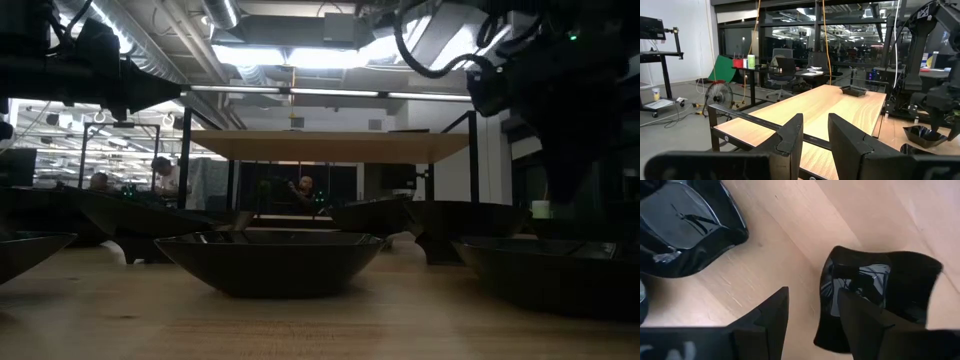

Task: Pick & Place Mini shaped plates
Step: Put the distorted square plate on the shelf

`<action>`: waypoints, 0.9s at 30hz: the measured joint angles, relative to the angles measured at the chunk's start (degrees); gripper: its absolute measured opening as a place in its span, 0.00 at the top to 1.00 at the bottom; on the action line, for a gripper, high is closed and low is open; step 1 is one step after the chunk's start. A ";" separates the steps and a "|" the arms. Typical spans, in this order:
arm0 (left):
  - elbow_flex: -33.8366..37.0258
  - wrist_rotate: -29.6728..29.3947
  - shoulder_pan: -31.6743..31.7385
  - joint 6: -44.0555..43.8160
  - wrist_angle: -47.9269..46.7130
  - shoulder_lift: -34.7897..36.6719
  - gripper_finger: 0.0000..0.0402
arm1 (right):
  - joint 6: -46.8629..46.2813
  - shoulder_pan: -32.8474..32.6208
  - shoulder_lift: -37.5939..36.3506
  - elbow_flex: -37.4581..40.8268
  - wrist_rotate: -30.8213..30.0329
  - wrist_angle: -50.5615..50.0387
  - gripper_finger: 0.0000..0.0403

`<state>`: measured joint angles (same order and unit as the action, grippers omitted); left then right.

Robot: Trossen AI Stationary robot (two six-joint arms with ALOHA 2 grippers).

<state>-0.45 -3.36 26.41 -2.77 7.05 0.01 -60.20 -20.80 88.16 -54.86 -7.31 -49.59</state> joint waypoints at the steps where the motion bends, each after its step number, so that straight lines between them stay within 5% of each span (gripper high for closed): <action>1: -0.01 -0.01 0.00 0.03 0.00 0.00 0.79 | -0.11 0.01 0.00 0.55 0.00 0.27 0.58; 22: -0.01 0.00 0.00 0.04 0.00 0.00 0.79 | -0.23 1.19 0.00 6.83 -0.15 7.18 0.58; 27: -0.02 0.00 0.01 0.03 0.00 0.00 0.79 | -2.15 1.97 0.00 6.83 -0.15 7.20 0.65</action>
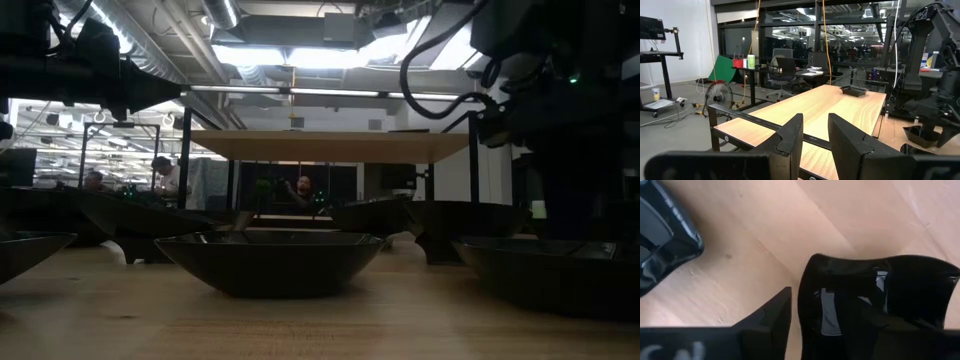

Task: Pick & Place Mini shaped plates
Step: Put the distorted square plate on the shelf

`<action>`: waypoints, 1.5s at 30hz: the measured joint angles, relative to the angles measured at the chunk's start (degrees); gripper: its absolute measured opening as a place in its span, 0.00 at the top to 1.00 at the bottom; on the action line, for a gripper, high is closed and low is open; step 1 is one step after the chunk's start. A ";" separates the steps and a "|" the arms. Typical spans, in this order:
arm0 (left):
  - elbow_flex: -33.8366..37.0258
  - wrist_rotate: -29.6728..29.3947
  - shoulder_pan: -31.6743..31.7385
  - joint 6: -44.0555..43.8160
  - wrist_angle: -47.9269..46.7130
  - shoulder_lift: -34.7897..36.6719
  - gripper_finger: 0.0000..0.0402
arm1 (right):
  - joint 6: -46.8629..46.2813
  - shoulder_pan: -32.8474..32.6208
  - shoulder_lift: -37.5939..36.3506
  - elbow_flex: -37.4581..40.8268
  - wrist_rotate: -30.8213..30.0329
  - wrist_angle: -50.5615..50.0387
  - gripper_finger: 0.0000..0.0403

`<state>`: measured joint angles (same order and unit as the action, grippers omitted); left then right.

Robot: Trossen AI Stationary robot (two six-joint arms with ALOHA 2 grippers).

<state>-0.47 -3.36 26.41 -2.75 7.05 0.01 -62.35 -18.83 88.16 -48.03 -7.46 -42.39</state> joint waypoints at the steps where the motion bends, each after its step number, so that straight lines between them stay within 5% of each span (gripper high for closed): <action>1: 0.00 0.00 0.00 -0.02 0.00 0.00 0.79 | -0.59 0.00 0.00 0.00 -0.02 -0.04 0.68; 9: 0.00 0.00 -0.02 -0.02 0.00 0.00 0.79 | -2.19 -0.02 -0.02 -0.10 1.44 -0.13 0.98; 29: 0.00 0.00 0.00 0.00 0.00 0.00 0.79 | 3.45 -0.04 0.00 -21.73 -1.29 -16.33 0.99; 45: 0.02 0.00 0.00 0.00 0.00 0.00 0.79 | 30.20 1.85 0.00 -35.10 -5.09 -7.10 1.00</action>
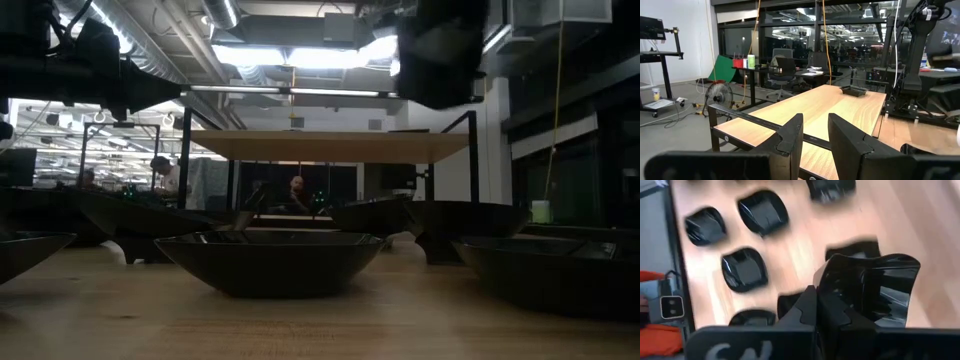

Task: Pick & Place Mini shaped plates
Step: Put the distorted square plate on the shelf

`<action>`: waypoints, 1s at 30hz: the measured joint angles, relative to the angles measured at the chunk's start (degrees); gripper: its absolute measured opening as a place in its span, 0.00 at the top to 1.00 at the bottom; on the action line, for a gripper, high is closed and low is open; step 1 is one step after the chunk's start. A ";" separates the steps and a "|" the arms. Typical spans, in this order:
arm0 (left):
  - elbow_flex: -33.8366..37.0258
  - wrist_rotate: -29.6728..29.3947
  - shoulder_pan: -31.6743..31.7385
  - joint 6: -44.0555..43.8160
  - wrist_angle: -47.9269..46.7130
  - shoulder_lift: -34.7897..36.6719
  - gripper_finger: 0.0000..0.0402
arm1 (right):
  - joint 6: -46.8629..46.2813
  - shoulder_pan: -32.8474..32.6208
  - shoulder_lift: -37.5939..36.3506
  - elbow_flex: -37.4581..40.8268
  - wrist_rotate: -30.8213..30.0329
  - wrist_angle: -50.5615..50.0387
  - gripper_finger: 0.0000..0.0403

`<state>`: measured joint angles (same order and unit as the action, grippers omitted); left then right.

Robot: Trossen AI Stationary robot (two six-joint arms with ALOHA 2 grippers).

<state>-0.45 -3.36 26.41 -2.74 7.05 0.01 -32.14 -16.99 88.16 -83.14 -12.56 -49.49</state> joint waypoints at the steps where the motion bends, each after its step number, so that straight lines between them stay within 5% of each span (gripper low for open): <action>1: -0.02 0.00 0.00 -0.02 0.00 0.00 0.79 | 2.50 0.40 0.00 -0.34 0.00 1.04 1.00; 15: 0.00 0.00 -0.01 -0.02 0.00 0.00 0.79 | 33.00 9.65 0.00 -4.94 0.09 9.61 1.00; 30: -0.02 0.00 0.00 -0.02 0.00 0.00 0.79 | 51.26 22.85 8.44 -4.92 -0.93 10.66 0.99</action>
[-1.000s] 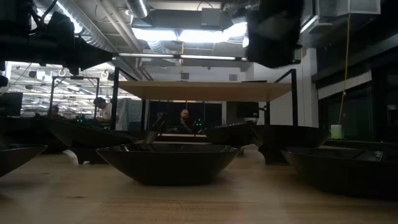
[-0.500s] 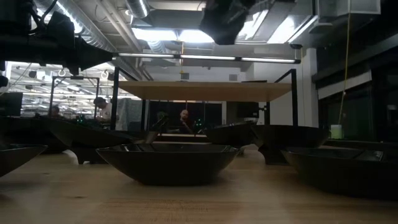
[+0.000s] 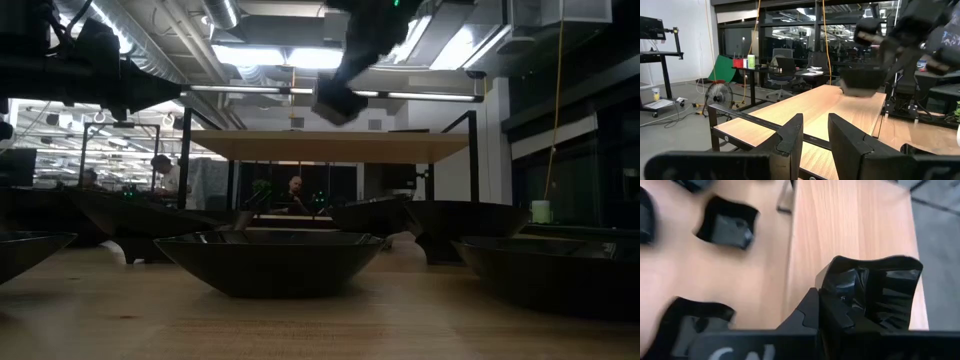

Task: Pick & Place Mini shaped plates
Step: Put the distorted square plate on the shelf, then put the leaf-shaped plate on the shelf

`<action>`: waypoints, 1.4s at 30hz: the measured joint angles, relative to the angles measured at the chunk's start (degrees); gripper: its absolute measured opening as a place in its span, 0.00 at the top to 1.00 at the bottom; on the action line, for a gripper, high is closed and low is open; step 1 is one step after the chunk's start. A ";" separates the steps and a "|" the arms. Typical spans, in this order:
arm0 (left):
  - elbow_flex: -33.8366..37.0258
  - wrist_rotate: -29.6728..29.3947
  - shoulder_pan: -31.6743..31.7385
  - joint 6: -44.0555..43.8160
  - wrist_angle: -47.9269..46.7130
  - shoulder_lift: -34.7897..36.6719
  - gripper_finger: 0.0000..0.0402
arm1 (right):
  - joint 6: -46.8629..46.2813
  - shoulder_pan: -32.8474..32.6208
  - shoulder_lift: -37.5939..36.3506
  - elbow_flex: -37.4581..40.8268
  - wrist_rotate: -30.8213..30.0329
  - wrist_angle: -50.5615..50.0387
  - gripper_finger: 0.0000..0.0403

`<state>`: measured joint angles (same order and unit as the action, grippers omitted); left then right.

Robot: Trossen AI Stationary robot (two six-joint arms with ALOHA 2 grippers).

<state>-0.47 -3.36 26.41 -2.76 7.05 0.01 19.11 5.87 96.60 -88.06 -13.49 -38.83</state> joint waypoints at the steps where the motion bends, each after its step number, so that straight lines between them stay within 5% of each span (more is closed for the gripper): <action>1: 0.01 -0.01 0.00 -0.01 0.00 0.00 0.79 | 0.00 0.42 0.61 0.01 -0.87 -0.18 0.99; 17: 0.01 -0.01 -0.01 0.00 0.00 0.00 0.79 | 0.59 1.53 1.55 0.01 -6.44 -3.23 0.99; 33: 0.00 0.00 -0.01 -0.01 0.00 0.00 0.79 | -4.94 1.15 1.57 -1.24 -5.86 -4.22 0.69; 42: 0.02 0.00 -0.02 0.00 0.00 0.00 0.79 | -13.22 -4.93 1.38 -10.41 -1.22 -10.53 0.66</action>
<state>-0.45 -3.36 26.39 -2.76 7.05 0.01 5.89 0.93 97.97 -98.46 -14.70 -49.36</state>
